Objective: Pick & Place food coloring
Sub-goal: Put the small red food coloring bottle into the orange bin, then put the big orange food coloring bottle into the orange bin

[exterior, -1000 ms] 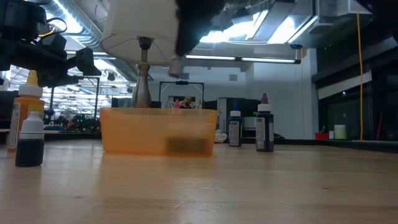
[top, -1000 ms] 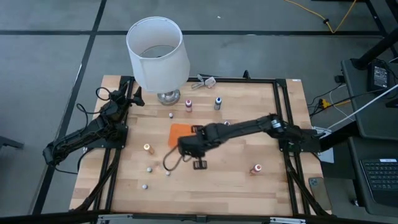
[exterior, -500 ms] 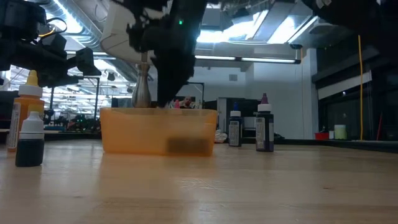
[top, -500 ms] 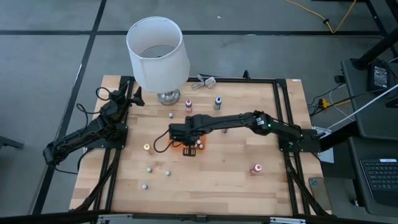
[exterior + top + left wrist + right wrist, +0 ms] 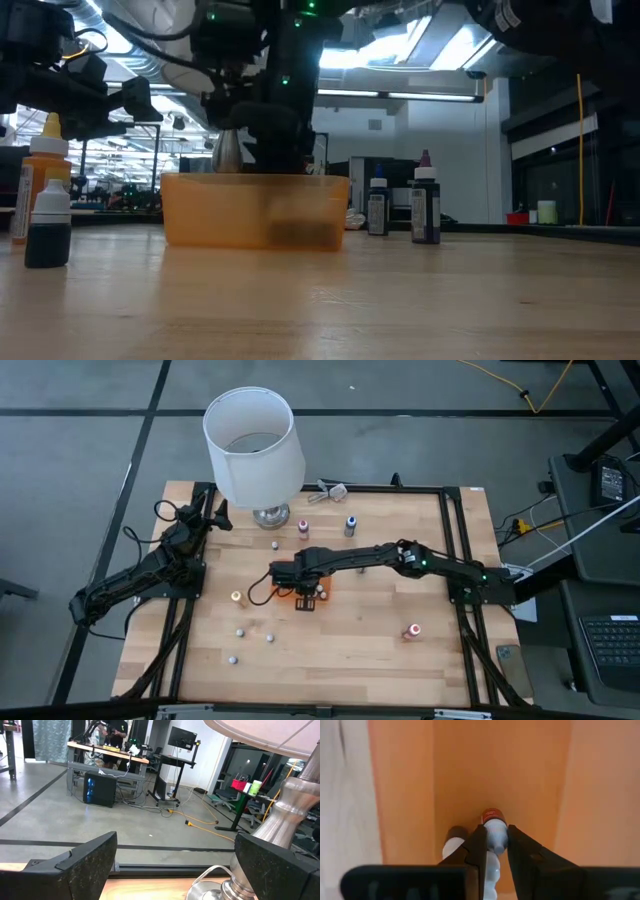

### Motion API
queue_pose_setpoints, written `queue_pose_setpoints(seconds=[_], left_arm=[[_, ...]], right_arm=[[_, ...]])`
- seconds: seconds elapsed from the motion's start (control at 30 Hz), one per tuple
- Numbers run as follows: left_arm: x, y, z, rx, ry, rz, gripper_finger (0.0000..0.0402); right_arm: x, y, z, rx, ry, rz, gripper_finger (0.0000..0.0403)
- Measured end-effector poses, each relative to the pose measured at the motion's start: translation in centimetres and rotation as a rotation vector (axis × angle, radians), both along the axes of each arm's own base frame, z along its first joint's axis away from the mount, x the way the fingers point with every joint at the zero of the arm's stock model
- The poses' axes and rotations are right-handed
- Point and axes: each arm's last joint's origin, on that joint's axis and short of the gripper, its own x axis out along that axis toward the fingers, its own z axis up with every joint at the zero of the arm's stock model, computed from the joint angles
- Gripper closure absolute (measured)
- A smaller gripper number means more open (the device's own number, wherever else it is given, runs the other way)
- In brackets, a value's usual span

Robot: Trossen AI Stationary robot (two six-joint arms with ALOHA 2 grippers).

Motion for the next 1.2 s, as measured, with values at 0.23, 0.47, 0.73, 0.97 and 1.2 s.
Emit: queue_pose_setpoints(seconds=[0.23, 0.47, 0.73, 0.97, 1.2], left_arm=[[0.0, 0.0, 0.0, 0.000, 0.000, 0.001, 0.0010], [0.0, 0.0, 0.0, 0.000, 0.000, 0.000, 0.0010], [0.0, 0.0, 0.0, 0.000, 0.000, 0.000, 0.0010], [0.0, 0.0, 0.0, 0.000, 0.000, 0.000, 0.0010], [0.0, 0.0, 0.0, 0.000, 0.000, 0.000, 0.0010]], right_arm=[[-0.1, 0.1, 0.0, 0.006, 0.004, -0.023, 0.0323], [-0.1, 0.1, 0.0, 0.007, 0.006, -0.023, 0.0274], [-0.2, -0.1, 0.6, 0.003, 0.008, -0.021, 0.0219], [-0.3, -0.1, 2.4, -0.015, -0.057, -0.005, 0.0195], [-0.6, -0.3, 4.5, -0.011, -0.118, -0.012, 0.0179]])
